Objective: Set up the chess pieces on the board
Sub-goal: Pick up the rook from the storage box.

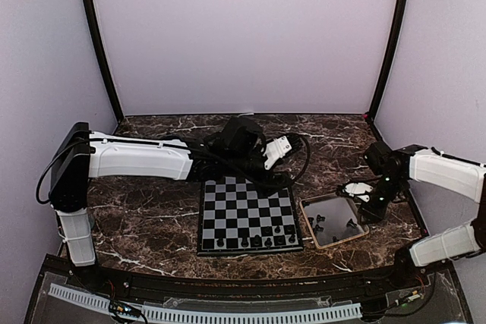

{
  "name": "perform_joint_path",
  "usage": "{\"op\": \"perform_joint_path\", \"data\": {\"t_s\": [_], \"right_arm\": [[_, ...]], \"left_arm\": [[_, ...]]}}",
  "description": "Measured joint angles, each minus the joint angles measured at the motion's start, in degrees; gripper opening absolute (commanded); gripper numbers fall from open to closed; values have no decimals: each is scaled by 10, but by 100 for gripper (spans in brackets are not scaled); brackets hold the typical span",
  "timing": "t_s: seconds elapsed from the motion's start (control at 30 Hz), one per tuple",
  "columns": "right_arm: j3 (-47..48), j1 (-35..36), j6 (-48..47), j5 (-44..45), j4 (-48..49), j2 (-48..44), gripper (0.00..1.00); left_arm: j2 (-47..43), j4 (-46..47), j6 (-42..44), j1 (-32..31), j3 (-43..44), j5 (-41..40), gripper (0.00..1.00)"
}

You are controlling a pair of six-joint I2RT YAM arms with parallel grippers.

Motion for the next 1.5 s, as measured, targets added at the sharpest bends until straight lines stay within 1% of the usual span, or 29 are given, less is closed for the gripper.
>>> {"op": "perform_joint_path", "data": {"t_s": [0.3, 0.63, 0.8, 1.03, 1.33, 1.5], "right_arm": [[-14, 3, -13, -2, 14, 44, 28], [-15, 41, -3, 12, 28, 47, 30], [-15, 53, 2, 14, 28, 39, 27], [-24, 55, 4, 30, 42, 66, 23], [-30, 55, 4, 35, 62, 95, 23], [-25, 55, 5, 36, 65, 102, 16]], "left_arm": [[0, -12, -1, 0, -1, 1, 71], [0, -15, -3, 0, -4, -1, 71], [0, -15, -3, 0, -8, -1, 71], [0, -15, -3, 0, -8, -1, 71], [0, -14, -4, 0, -26, -2, 71], [0, -14, -5, 0, -27, -2, 71]]}}
